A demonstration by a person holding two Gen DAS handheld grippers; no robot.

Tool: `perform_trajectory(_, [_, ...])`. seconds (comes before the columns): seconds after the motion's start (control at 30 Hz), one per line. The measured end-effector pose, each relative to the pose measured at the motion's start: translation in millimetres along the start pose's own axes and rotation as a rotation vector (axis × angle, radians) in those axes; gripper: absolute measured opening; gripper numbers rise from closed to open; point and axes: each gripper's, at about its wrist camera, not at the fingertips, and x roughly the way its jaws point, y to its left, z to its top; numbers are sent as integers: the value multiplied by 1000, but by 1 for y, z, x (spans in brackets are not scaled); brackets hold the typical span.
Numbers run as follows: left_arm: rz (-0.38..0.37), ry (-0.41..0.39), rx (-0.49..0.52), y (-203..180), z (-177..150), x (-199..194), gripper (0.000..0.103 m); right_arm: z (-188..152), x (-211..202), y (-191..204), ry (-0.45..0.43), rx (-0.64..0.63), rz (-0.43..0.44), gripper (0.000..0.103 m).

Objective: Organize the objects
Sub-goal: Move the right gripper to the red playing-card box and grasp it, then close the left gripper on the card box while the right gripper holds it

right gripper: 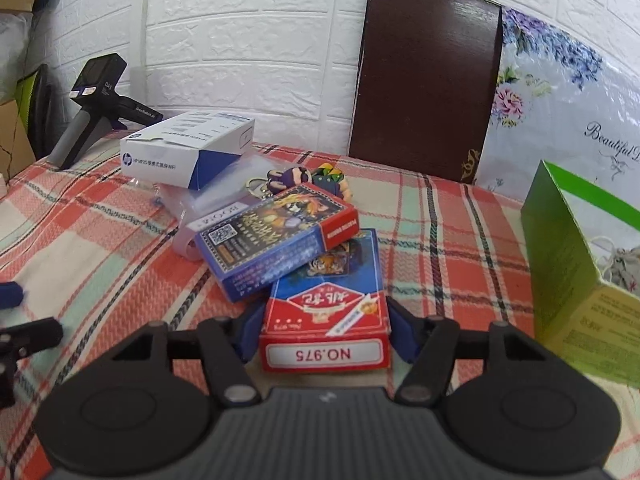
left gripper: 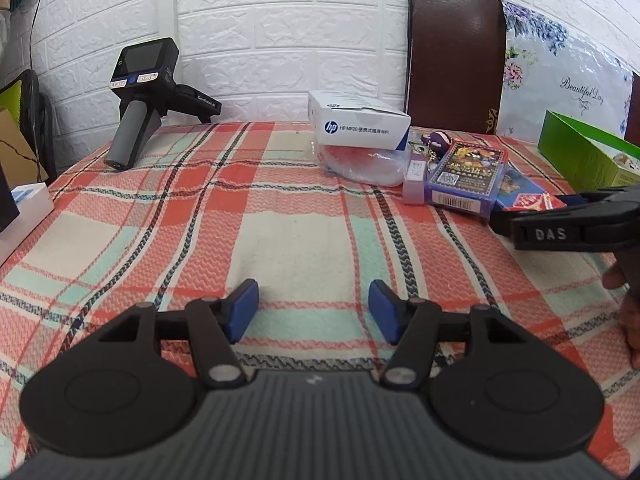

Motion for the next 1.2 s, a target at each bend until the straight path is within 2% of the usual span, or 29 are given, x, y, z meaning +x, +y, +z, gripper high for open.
perform_trajectory(0.2, [4,0,6,-1,0,0,63,-29,-40,-7,12,33,75,61])
perform_trajectory(0.33, [7,0,9,-1,0,0,63,-54,-79,-5,11,-12,145,61])
perform_trajectory(0.4, [7,0,9,-1,0,0,63,-65,-99,0,5,-57,209,61])
perform_trajectory(0.5, [7,0,10,-1,0,0,63,-84,-127,12,-10,-178,374,61])
perform_trajectory(0.6, [11,0,13,-2,0,-1,63,-95,-141,19,-20,-222,446,62])
perform_trajectory(0.73, [11,0,14,-2,0,-1,64,-95,-142,12,-18,-176,414,71])
perform_trajectory(0.97, [-29,32,6,0,3,-7,67,-109,-153,-3,-17,-147,364,72])
perform_trajectory(1.03, [-69,47,8,-5,3,-13,67,-113,-157,-9,-20,-138,349,72])
perform_trajectory(1.2, [-247,97,4,-27,4,-27,67,-113,-160,-21,-22,-90,238,70])
